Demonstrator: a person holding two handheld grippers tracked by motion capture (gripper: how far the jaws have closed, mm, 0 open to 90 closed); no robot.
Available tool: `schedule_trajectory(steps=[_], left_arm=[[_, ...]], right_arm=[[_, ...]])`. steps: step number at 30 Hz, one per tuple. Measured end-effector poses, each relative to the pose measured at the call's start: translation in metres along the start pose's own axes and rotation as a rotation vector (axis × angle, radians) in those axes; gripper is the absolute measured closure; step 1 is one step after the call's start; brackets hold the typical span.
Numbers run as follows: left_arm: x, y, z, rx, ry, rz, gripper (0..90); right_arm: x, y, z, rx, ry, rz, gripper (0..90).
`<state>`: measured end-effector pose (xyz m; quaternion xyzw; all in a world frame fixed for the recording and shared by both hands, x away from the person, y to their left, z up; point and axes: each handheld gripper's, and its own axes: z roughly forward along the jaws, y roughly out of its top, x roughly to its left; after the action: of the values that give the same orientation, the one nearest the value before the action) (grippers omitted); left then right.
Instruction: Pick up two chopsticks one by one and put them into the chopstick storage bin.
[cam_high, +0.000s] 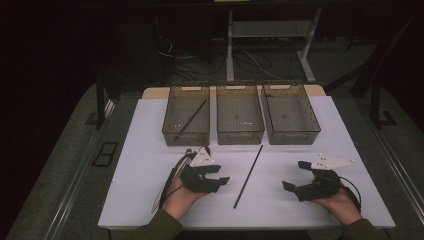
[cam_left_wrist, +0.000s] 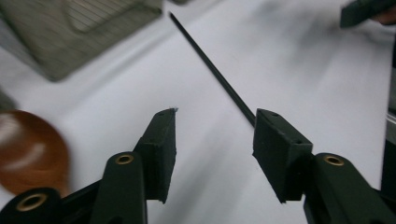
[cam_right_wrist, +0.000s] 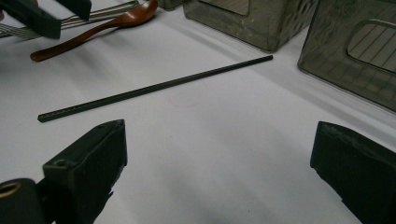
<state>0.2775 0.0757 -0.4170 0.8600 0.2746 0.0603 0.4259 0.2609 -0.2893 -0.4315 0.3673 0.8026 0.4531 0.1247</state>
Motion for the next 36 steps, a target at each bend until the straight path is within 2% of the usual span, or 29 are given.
schedule_trajectory(steps=[2,6,18,25,27,36], left_arm=[[-0.006,-0.001,0.003,0.011,-0.014,0.014,53.2],[-0.016,-0.003,0.008,0.010,-0.057,0.003,59.4],[-0.036,-0.010,0.024,0.058,-0.110,0.011,65.4],[-0.041,-0.012,0.034,0.094,-0.092,0.023,66.9],[-0.042,-0.012,0.036,0.114,-0.084,0.040,67.0],[-0.045,-0.013,0.039,0.135,-0.060,0.067,73.0]], right_arm=[[0.000,0.000,0.000,-0.001,-0.001,0.000,4.0],[0.000,0.000,0.000,0.001,0.000,0.000,4.0],[0.000,0.000,0.000,0.002,-0.001,-0.002,4.1],[0.000,0.000,0.000,0.001,0.000,-0.003,4.0],[0.000,0.000,0.000,0.001,0.000,-0.003,4.0],[0.000,0.000,0.000,0.000,0.001,0.000,4.0]])
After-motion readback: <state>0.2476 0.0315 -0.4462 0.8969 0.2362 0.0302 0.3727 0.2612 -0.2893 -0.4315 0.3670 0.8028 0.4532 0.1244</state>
